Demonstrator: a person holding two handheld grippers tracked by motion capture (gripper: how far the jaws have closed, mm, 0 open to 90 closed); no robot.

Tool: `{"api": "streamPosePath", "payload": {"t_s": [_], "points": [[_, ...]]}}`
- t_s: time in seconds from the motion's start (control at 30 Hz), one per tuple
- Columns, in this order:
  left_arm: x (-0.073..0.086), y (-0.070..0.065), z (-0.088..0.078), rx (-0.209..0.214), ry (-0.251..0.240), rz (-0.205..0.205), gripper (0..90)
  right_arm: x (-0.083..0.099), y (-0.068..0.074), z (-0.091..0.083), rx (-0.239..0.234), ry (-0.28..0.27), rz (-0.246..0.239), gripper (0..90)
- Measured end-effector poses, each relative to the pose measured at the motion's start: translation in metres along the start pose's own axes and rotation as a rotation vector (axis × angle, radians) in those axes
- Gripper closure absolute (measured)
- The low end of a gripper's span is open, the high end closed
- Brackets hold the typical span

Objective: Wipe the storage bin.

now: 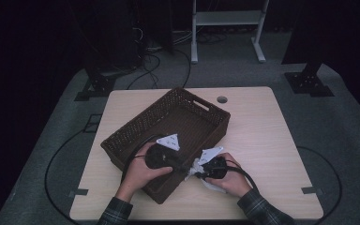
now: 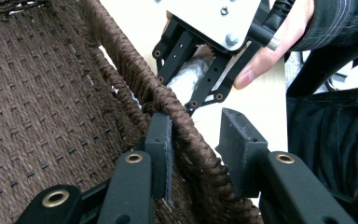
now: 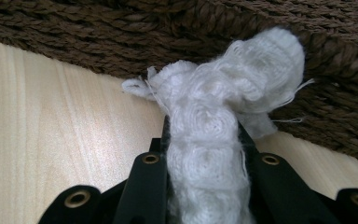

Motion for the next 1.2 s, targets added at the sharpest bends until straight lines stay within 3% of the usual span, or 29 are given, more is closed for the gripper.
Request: {"api": "streamPosePath", "payload": {"t_s": [0.4,0.67,1.2], "points": [[0.000,0.000,0.000,0.000,0.000,0.000,64.4,-0.004,0.012,-0.002,-0.010,-0.016,-0.026,74.0],[0.000,0.000,0.000,0.000,-0.001,-0.004,64.5,-0.018,0.022,-0.026,-0.010,-0.108,-0.065,74.1],[0.000,0.000,0.000,-0.002,-0.002,-0.003,64.3,-0.033,0.022,-0.062,0.027,-0.210,-0.057,74.3]]}}
Point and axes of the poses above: each handheld gripper's, and its own axes: z roughly forward along the jaws, x roughly out of its underside, y roughly to its left, the point moved 4 cm from there along z, roughly forward along the jaws, and after that the axes turned 5 degrees about y, right-handed, at the moved point
